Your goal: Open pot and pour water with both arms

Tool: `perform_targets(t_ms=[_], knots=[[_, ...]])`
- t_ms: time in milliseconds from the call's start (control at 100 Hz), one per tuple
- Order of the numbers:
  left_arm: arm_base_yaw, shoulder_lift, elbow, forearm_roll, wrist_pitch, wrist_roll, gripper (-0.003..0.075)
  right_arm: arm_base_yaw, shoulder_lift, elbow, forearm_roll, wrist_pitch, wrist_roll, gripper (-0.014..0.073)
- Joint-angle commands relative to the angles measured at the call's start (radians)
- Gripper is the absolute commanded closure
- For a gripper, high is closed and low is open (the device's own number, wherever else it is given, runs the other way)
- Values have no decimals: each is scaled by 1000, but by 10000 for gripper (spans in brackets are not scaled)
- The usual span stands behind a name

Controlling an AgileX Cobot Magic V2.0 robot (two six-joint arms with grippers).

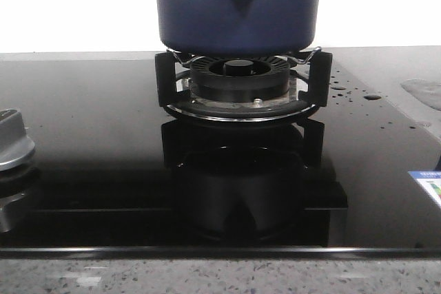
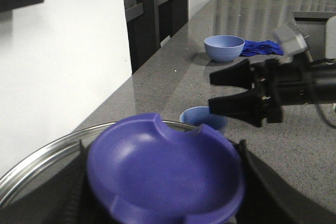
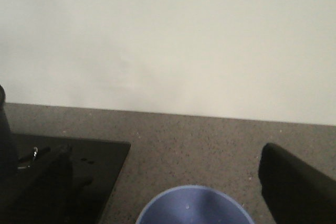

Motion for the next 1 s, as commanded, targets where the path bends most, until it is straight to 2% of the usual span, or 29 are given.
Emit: perform_targets(t_ms=[0, 170, 310, 380, 500, 560, 990], knots=[[-24, 12, -35, -171, -16, 56, 475, -4, -69, -27, 22, -40, 2, -56], [-25, 93, -39, -223, -25, 83, 475, -2, -153, -27, 22, -20, 2, -36], [-35, 144, -39, -233, -31, 122, 475, 10, -194, -27, 22, -20, 2, 83], [-41, 161, -39, -240, -31, 123, 475, 11, -211, -27, 22, -22, 2, 207], [-53, 182, -39, -241, -41, 123, 475, 11, -230, -27, 22, -24, 10, 532], [-57, 186, -39, -241, -56, 123, 475, 11, -231, -27, 22, -28, 10, 664], [-66, 222, -40, -266, -58, 149, 475, 11, -231, -27, 22, -30, 43, 659]])
